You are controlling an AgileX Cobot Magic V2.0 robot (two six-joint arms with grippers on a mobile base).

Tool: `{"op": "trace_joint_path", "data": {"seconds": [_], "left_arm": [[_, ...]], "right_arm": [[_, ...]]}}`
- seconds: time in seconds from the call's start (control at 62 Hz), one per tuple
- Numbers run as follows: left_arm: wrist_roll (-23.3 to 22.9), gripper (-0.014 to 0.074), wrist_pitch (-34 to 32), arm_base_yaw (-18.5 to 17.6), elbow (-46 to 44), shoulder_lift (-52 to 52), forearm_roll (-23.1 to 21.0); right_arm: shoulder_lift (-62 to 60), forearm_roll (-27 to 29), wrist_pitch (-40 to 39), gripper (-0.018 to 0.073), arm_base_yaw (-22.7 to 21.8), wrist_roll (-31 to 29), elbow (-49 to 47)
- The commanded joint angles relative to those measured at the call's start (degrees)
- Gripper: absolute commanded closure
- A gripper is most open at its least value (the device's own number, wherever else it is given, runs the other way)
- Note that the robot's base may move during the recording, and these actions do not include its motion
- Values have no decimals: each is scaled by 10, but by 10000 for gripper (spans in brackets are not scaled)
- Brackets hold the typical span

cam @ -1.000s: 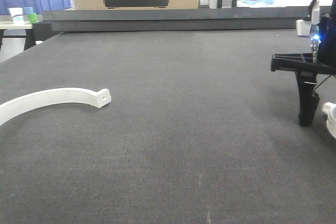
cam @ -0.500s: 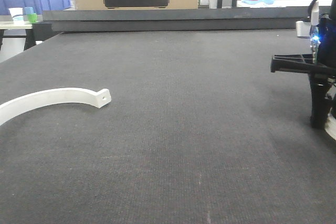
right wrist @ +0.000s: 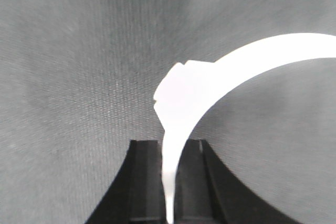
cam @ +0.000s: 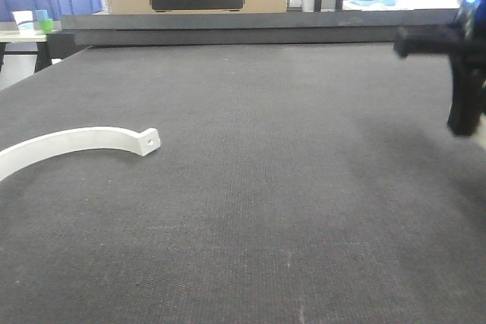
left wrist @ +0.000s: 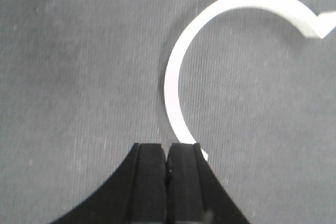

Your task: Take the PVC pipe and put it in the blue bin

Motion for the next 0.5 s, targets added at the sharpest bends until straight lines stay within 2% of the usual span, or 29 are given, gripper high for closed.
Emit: {"op": "trace_joint_path", "data": {"seconds": [0.0,0.193,0.484], "left_arm": [[0,707,6,-19,-19,36,-6],[0,707,-6,-47,-36,105,-2],[0,707,-25,-48,-36,140,-2]], "right_arm": [[-23,-19,3,728,0,-7,-3],[-29,-22,1,728,0,-7,-3],[-28,-22,3,728,0,-7,-2]]}}
